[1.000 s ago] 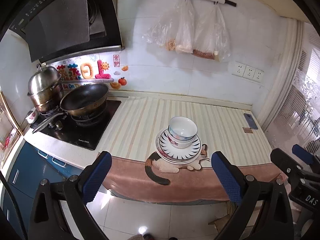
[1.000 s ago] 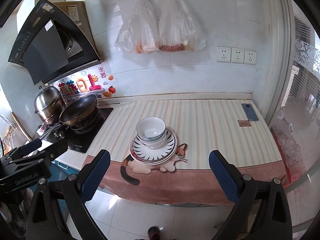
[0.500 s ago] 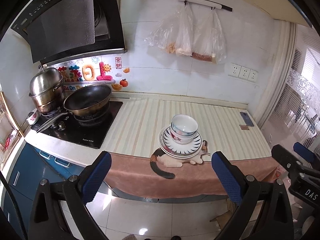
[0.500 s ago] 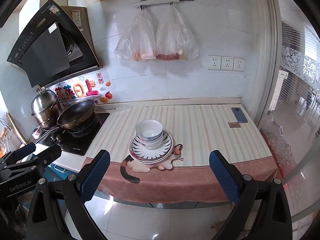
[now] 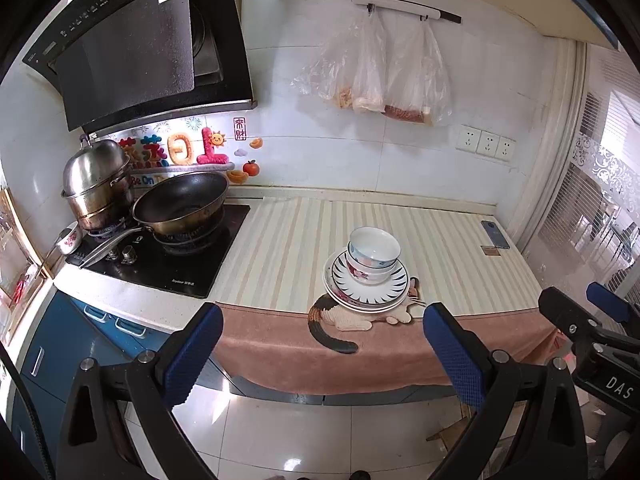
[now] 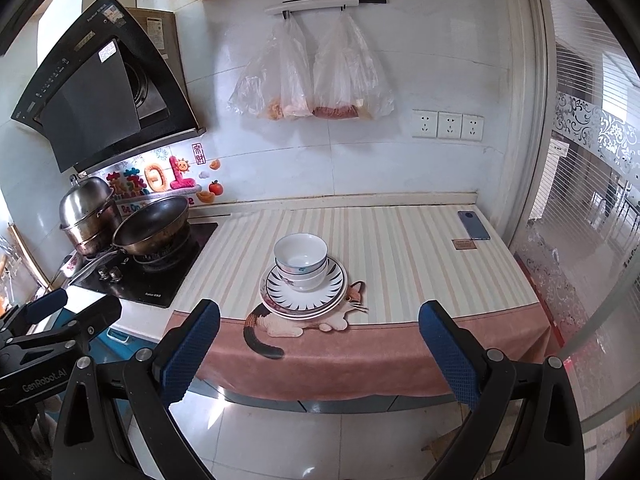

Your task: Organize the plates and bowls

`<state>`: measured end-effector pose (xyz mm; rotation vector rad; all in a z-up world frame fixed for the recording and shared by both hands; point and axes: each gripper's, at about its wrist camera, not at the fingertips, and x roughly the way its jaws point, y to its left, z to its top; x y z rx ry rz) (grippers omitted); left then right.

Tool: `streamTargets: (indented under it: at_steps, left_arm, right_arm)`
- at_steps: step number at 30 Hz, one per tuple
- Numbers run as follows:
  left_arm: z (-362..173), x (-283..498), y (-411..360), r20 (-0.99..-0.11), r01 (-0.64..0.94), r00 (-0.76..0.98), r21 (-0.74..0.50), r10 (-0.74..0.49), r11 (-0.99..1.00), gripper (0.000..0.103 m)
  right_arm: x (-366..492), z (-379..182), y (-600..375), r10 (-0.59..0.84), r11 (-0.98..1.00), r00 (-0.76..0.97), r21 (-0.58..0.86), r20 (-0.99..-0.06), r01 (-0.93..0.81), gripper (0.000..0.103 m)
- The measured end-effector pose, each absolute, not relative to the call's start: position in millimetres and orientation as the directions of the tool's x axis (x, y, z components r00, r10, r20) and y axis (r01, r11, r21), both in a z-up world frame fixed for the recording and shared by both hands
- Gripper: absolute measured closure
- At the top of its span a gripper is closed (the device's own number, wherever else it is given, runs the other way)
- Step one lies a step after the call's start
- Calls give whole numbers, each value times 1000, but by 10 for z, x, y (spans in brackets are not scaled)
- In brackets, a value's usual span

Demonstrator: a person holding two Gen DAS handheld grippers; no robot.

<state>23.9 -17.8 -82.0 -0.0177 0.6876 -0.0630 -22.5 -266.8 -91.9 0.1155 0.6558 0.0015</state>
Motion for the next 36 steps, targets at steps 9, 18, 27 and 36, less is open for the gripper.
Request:
streamTargets:
  at_steps: [9, 18, 27, 36]
  left_arm:
    - [-832, 247, -171, -638, 50, 768, -34, -60, 998, 0]
    - [-851, 265, -139, -635, 37, 771, -17, -40, 999, 0]
    - [-857, 329, -116, -643, 33, 765, -21, -39, 999, 0]
    - [-846, 348, -122, -637, 24, 770, -9, -24, 1000, 0]
  right_arm:
    - [-193, -935, -2649, 36, 994, 788, 105, -615, 37, 1]
    - [-146, -954, -2655, 25, 994, 786, 98, -618, 46, 1]
    - [-110, -968, -2643, 33, 994, 784, 104, -620, 41, 1]
    - [-65, -1016, -2632, 38, 994, 777, 102, -629, 34, 1]
